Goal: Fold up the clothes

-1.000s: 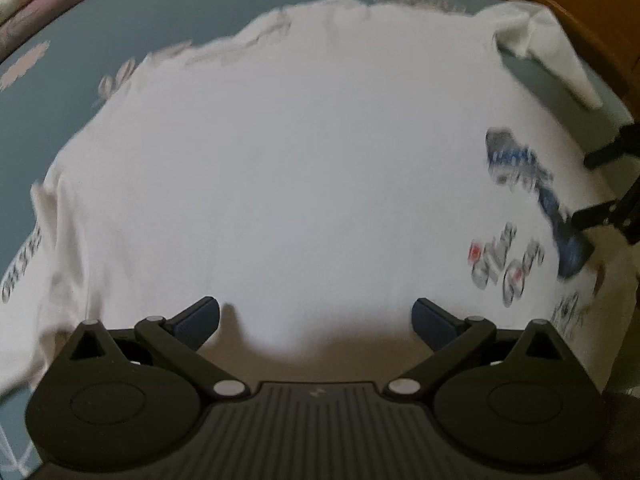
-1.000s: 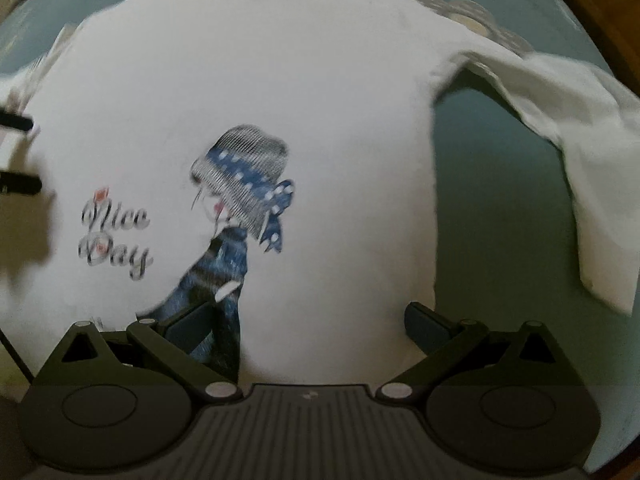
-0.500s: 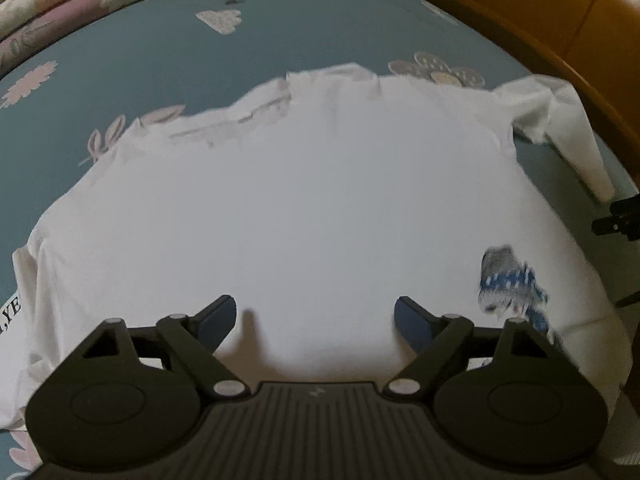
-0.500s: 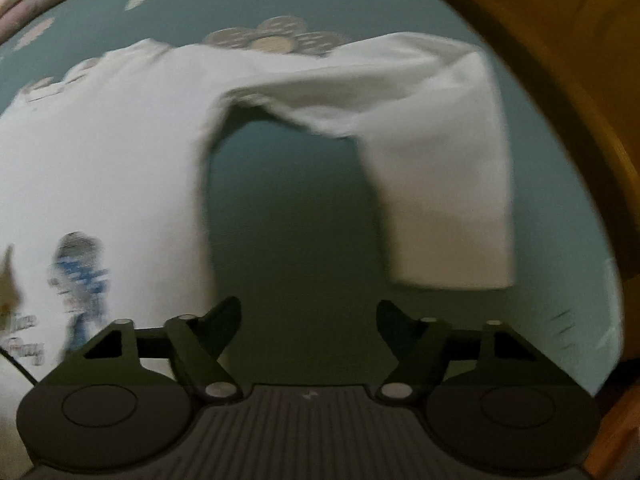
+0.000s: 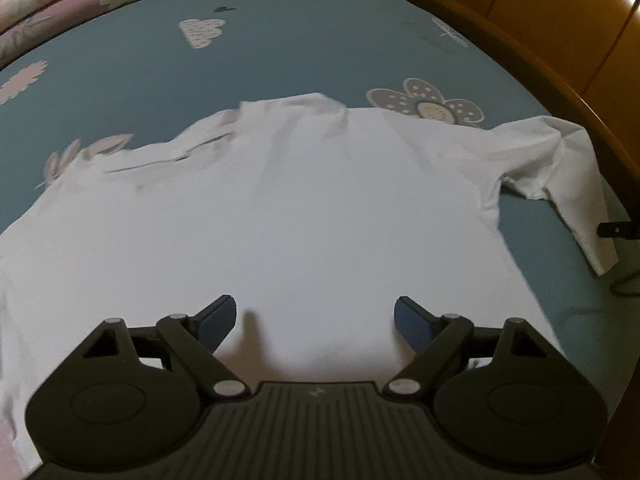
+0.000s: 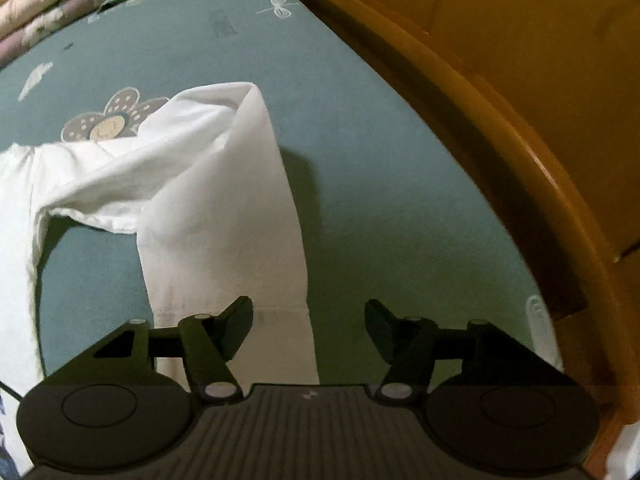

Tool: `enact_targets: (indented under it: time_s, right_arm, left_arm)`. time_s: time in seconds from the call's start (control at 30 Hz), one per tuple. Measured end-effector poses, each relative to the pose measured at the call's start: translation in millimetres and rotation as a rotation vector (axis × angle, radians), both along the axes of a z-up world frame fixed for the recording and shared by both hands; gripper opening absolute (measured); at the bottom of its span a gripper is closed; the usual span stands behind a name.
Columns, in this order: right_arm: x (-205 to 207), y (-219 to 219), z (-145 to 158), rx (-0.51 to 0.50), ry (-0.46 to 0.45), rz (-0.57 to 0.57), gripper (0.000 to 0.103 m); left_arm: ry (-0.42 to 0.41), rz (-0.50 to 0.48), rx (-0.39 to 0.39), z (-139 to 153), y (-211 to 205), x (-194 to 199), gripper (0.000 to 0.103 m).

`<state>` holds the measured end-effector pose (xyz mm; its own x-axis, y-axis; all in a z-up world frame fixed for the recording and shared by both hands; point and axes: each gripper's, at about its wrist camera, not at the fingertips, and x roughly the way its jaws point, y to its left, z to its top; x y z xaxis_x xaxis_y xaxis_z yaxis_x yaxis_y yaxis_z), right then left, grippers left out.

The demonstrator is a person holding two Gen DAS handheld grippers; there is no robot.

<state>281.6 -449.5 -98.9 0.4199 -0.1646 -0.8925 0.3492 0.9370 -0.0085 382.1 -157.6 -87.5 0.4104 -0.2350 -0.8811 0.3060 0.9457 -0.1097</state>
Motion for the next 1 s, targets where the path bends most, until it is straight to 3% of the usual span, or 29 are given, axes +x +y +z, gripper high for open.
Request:
enact_targets:
  time_s: [0.33, 0.5, 0.53, 0.8, 1.0]
  right_arm:
    - [-7, -10, -7, 0.116, -0.026, 0.008, 0.048]
    - [-9, -12, -7, 0.148, -0.028, 0.039, 0.020]
    - [-9, -13, -6, 0.147, -0.026, 0.046, 0.020]
    - [-1, -28, 16, 0.040, -0.026, 0.128, 0.012]
    - [16, -51, 39, -0.119, -0.024, 0.176, 0.011]
  left_arm:
    - [-0.002, -0.052, 0.017, 5, -45, 8, 0.085]
    - [0.005, -0.073, 0.020, 3, -60, 8, 0.085]
    - [0.006, -0.079, 0.021, 3, -62, 9, 0.085]
    - [-0.004, -0.094, 0.026, 4, -70, 11, 0.085]
    - [-0.006, -0.073, 0.026, 6, -65, 8, 0.085]
